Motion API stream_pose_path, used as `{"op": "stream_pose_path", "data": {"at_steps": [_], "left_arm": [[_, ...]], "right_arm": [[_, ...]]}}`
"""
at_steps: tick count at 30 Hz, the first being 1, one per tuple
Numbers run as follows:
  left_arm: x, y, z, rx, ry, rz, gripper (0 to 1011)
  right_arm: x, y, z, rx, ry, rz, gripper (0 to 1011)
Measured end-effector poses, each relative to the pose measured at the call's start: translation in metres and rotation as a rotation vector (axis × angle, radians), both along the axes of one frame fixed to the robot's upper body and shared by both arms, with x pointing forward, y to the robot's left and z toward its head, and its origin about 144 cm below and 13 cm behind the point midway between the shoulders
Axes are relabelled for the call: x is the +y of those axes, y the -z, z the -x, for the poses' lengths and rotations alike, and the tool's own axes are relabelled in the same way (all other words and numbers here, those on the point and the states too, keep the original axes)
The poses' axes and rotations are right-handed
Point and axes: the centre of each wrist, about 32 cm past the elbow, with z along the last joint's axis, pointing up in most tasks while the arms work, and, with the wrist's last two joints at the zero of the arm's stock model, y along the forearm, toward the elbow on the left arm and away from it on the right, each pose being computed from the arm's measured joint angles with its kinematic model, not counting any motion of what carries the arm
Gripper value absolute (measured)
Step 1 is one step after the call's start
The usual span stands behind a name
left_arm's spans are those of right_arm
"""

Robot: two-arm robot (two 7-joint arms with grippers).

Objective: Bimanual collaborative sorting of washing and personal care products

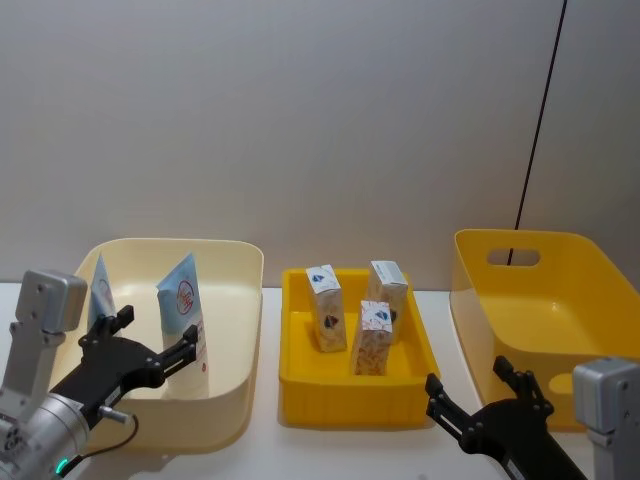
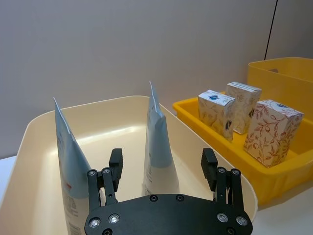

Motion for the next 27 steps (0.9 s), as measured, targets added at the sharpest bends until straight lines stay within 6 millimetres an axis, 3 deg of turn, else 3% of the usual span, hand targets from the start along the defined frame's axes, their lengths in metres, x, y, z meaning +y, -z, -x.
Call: {"op": "stream_pose_path", "data": {"at_steps": [27], "left_arm": [[-0.01,0.002,-0.029,0.034,0.032,0.021,1002]], "right_arm": [[0.0,0.0,0.0,0.0,0.0,0.0,1001]]}}
